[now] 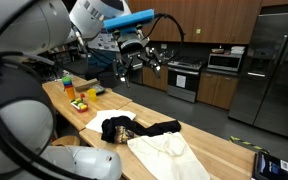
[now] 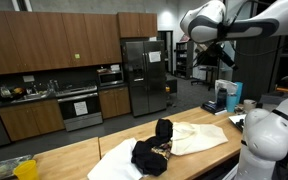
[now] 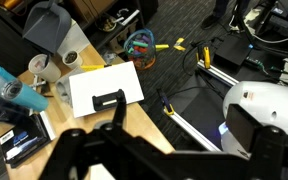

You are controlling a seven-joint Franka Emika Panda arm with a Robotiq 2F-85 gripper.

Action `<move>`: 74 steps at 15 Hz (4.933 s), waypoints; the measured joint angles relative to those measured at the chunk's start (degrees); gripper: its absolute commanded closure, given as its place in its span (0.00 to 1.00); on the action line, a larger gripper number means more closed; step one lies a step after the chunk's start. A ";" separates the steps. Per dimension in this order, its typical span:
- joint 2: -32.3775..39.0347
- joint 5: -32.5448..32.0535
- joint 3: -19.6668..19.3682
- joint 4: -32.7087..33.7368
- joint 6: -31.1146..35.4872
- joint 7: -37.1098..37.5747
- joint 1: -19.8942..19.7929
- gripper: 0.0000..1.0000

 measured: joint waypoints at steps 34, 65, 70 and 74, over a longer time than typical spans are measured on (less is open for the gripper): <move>17.61 7.69 8.51 -19.46 40.59 64.56 -21.82 0.00; 24.20 34.29 12.13 -11.07 49.30 78.21 -21.12 0.00; 24.20 34.29 12.12 -11.06 49.30 78.21 -21.13 0.00; 24.20 34.29 12.12 -11.07 49.30 78.21 -21.13 0.00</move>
